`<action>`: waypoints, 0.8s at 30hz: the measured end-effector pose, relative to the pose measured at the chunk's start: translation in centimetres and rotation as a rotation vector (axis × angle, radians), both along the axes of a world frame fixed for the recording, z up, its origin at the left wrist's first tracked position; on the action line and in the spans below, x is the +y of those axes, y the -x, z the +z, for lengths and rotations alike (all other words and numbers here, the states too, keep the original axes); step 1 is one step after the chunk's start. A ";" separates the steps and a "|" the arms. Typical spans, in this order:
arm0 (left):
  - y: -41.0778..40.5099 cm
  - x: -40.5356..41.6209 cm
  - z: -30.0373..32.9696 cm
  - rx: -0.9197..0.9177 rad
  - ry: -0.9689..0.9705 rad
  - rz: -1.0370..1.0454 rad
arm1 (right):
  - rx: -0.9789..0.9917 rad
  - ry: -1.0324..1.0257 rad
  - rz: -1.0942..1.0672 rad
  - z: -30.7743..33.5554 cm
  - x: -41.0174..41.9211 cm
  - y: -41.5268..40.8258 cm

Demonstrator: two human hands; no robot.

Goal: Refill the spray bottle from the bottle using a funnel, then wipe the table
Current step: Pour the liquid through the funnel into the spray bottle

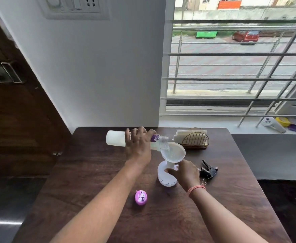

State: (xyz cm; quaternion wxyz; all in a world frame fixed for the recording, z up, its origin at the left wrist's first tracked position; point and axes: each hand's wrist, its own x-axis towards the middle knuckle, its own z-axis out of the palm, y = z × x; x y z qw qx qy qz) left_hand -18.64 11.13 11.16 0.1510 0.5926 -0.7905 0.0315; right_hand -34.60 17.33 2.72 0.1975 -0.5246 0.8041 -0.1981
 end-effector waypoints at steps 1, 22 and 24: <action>0.0 0.0 0.0 -0.003 -0.001 0.000 | 0.003 0.001 0.000 0.0 0.0 0.0; 0.0 -0.2 0.3 -0.014 0.003 0.014 | -0.003 -0.024 -0.001 0.2 -0.3 -0.1; 0.0 -0.3 0.3 -0.015 0.000 0.011 | -0.004 -0.024 -0.005 0.3 -0.4 0.0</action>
